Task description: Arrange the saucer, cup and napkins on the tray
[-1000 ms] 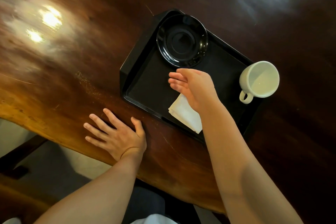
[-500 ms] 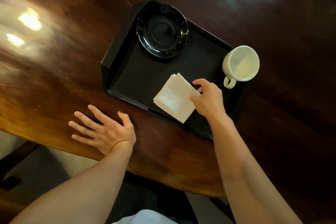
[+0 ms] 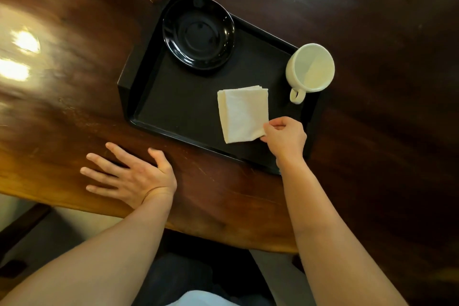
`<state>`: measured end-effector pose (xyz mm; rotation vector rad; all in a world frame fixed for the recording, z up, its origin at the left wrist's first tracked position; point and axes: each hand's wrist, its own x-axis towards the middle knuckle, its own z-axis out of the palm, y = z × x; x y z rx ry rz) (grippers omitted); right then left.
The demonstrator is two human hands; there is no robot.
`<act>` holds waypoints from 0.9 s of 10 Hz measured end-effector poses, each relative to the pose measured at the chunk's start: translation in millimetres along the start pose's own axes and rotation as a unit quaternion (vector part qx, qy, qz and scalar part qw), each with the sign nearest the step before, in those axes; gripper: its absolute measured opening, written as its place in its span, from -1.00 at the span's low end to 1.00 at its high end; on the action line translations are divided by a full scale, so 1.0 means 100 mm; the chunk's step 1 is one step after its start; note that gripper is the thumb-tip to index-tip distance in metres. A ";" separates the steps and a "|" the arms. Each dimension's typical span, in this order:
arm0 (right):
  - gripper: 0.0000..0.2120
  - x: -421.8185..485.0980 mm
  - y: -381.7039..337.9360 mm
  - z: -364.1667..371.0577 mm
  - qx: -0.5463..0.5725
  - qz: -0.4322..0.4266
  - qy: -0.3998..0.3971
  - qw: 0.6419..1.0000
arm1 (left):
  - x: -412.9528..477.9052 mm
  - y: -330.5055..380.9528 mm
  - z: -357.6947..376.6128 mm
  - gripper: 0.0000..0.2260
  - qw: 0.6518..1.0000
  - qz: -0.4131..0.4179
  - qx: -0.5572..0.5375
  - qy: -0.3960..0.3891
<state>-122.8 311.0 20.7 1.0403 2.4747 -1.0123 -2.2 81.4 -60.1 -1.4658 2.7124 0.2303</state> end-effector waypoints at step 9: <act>-0.47 -0.38 0.34 -0.11 -0.004 -0.132 -0.108 0.985 | 0.00 0.04 -0.09 -0.25 1.000 -0.017 0.016 -0.007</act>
